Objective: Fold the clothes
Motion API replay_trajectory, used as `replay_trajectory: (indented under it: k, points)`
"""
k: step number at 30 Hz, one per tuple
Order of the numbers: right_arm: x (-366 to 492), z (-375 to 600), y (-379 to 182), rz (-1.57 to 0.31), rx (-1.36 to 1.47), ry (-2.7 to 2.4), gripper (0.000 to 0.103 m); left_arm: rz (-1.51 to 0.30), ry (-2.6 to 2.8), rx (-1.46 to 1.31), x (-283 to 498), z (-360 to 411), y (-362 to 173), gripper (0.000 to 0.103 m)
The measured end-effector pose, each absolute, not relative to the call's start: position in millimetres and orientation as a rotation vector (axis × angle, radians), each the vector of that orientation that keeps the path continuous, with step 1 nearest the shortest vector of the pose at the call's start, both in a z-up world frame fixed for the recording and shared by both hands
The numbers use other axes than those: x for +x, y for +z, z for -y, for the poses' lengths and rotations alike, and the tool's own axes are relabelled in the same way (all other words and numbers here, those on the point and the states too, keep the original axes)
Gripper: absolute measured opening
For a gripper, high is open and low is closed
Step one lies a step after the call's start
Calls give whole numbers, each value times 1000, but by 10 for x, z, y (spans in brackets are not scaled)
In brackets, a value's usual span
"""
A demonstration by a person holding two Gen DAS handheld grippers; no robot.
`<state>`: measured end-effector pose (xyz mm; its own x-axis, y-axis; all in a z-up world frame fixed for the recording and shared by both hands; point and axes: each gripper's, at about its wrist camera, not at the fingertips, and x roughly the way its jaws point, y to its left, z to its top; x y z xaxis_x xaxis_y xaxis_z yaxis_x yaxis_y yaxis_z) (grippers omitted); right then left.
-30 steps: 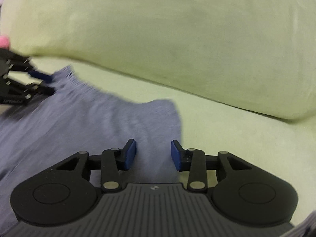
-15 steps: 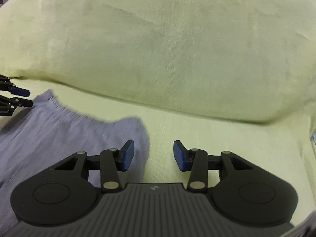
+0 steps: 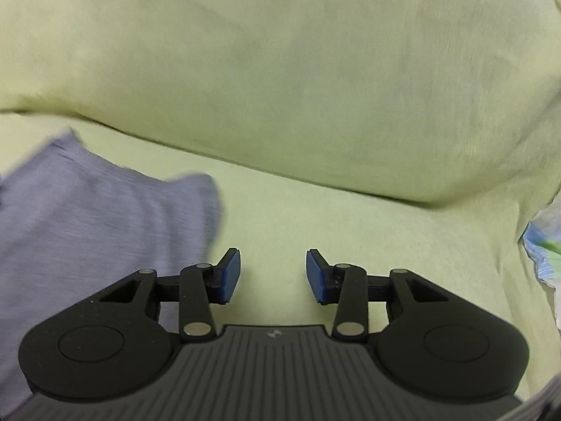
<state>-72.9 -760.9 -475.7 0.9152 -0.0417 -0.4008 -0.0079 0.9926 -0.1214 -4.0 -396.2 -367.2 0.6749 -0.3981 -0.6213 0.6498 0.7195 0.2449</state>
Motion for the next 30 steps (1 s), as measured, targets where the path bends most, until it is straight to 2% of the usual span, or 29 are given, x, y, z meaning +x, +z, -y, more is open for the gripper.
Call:
replay_trajectory:
  k: [13, 26, 30]
  points:
    - [-2846, 7294, -5477, -473, 189, 12, 41, -625, -790, 302, -1686, 4091, -3585, 36]
    - [-3378, 7225, -5574, -426, 149, -62, 44, -647, -869, 428, -2465, 4508, -3723, 36]
    - [-3489, 7197, -5595, -410, 186, -24, 47, -616, -819, 462, -2315, 4543, -3685, 36]
